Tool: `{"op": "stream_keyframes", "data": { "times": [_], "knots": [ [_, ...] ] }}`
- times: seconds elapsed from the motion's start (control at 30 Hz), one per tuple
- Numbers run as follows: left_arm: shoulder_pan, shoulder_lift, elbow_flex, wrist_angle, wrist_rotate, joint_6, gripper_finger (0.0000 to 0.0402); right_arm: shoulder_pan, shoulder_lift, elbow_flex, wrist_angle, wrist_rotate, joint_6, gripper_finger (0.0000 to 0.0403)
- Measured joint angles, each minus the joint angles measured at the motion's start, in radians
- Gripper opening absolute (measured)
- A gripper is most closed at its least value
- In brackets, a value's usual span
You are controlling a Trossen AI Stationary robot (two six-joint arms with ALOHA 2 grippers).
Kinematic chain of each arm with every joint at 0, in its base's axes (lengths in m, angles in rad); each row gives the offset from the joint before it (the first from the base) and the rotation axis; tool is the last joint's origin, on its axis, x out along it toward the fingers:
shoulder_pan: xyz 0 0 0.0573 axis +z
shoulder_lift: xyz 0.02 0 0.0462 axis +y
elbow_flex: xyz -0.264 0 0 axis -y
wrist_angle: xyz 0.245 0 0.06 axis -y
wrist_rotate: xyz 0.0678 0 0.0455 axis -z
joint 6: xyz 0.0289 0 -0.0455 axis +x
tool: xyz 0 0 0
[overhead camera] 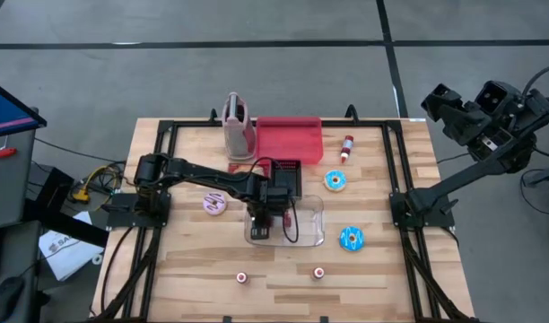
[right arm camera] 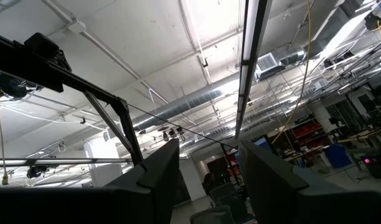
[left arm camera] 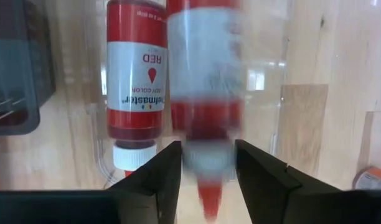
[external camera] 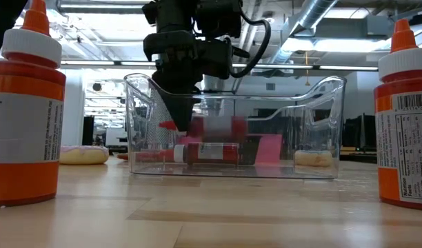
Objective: Pick & Place Food Item
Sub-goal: Put the left red food coloring bottle into the transparent bin, then put the left orange food coloring bottle into the transparent bin
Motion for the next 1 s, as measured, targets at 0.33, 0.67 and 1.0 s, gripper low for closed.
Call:
{"op": "stream_keyframes", "data": {
  "times": [0.33,0.67,1.0],
  "knots": [
    [0.020,-0.013,-0.002,0.006,0.002,0.012,0.0119,0.000,0.000,0.000,0.000,0.000,0.000,0.0159],
    [0.112,-0.325,0.001,0.045,0.004,-0.073,0.0136,0.000,0.000,0.000,0.004,0.000,-0.001,0.0159],
    [-0.084,-0.737,-0.243,-0.062,0.031,-0.461,0.0156,0.000,0.001,0.000,0.002,-0.006,-0.027,0.0159]
  ]
}}
